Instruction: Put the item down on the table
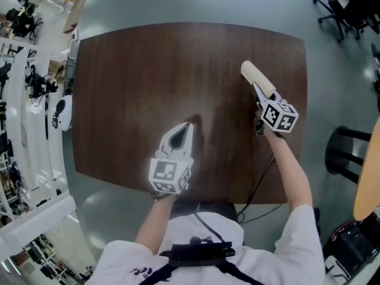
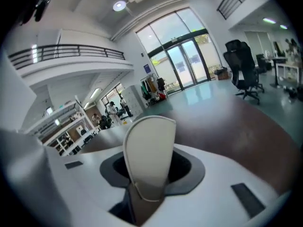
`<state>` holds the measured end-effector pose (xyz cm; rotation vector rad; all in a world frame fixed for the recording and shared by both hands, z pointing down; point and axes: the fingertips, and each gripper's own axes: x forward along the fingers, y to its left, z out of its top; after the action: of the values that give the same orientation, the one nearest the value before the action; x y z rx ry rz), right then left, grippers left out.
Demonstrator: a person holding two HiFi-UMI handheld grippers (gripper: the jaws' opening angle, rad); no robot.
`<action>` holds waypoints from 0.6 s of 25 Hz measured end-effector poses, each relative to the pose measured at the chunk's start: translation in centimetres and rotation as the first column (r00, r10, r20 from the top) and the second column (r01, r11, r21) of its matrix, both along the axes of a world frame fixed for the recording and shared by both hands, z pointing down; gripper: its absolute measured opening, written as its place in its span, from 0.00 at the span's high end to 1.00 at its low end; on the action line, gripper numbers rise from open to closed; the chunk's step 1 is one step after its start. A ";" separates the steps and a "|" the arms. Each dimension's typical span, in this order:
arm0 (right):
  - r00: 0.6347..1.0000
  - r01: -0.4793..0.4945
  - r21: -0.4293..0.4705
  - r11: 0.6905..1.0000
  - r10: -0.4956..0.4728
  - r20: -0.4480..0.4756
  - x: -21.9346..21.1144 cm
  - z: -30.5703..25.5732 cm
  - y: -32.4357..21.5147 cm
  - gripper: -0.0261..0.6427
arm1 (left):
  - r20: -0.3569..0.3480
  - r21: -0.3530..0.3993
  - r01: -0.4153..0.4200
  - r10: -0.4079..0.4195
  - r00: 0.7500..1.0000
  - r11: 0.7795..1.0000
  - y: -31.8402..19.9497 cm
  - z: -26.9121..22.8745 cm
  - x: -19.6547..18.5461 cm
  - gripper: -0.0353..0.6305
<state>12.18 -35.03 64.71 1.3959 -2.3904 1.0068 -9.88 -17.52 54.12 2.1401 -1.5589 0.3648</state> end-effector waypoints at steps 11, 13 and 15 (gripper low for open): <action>0.739 -0.360 -0.384 0.850 0.511 0.439 -1.2 3.3 0.4 0.74 | -0.037 -0.036 0.004 -0.005 0.999 0.999 0.3 2.0 0.3 0.93; 0.653 -0.384 -0.443 0.810 0.577 0.490 -1.2 3.5 0.6 0.74 | -0.042 -0.042 -0.001 -0.001 0.999 0.999 0.4 2.0 0.6 0.93; 0.568 -0.396 -0.491 0.776 0.627 0.533 -1.0 3.7 0.8 0.74 | -0.046 -0.045 -0.007 0.005 0.999 0.999 0.5 2.1 0.9 0.93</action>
<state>11.16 -34.19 68.44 1.8890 -2.0209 2.3121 -8.94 -16.99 56.20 2.1047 -1.5050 0.3468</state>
